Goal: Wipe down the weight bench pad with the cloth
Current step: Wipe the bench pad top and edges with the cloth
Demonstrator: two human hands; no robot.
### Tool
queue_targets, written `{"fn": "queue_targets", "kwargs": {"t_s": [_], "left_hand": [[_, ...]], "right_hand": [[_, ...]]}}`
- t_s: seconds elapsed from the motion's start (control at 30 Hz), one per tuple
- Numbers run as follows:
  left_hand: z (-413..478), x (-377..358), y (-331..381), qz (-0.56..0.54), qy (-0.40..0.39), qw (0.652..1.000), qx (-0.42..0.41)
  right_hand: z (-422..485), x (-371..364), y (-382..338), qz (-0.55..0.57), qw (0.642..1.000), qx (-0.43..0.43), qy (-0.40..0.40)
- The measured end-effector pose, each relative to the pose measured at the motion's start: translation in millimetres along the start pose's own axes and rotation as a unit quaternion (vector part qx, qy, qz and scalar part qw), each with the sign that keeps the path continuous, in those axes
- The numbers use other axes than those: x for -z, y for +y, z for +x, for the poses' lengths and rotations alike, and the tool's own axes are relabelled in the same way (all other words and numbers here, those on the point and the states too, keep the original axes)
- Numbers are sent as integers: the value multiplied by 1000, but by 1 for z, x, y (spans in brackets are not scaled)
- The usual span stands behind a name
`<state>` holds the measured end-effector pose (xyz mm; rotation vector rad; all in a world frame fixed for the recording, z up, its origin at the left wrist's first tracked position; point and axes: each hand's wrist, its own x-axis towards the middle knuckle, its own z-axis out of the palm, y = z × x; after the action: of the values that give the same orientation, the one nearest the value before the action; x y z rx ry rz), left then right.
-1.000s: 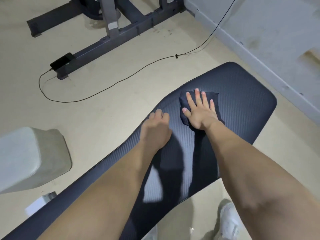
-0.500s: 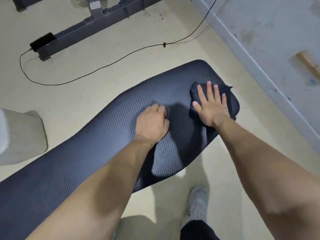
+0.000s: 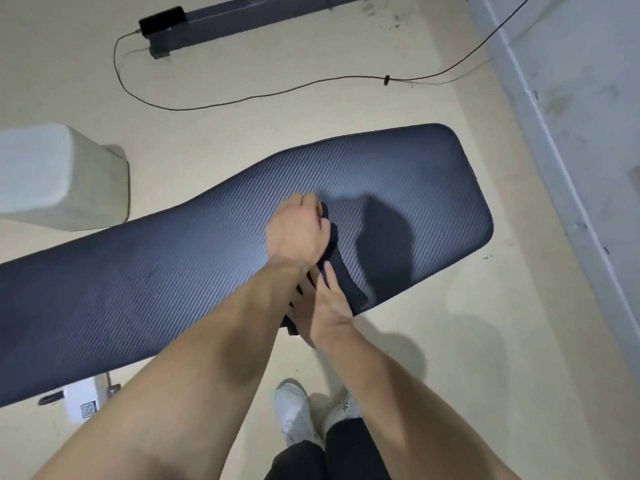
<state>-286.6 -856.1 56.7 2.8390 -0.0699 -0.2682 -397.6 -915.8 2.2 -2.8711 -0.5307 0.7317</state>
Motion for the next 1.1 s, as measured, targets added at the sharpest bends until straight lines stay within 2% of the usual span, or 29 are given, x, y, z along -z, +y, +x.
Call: {"fn": "queue_targets", "kwargs": {"t_s": [0.13,0.2,0.33,0.47,0.53,0.77,0.93,1.1], "left_hand": [[-16,0,-15,4,4,1000,20],[-18,-2,-16,15,-3,1000,17],[-11,-7,0,24,-6,1000,7],[3,-20,34,9,-6,999,30],[13,-29,57,-2,-8,999,40],[65,-58,145,-51,-4,995,89],[97,-58,168,-108,41,985,132],[95,-47,125,-129,80,974,167]], "right_hand": [[1,2,27,-54,993,105,13],[1,-1,65,-77,993,86,19],[-3,8,137,-67,996,-3,56],[-8,19,204,-39,991,-100,75],[-7,26,236,-29,989,-121,82],[43,72,329,-42,997,-28,63],[93,99,333,-70,996,-3,58],[139,111,278,-75,996,31,37]]}}
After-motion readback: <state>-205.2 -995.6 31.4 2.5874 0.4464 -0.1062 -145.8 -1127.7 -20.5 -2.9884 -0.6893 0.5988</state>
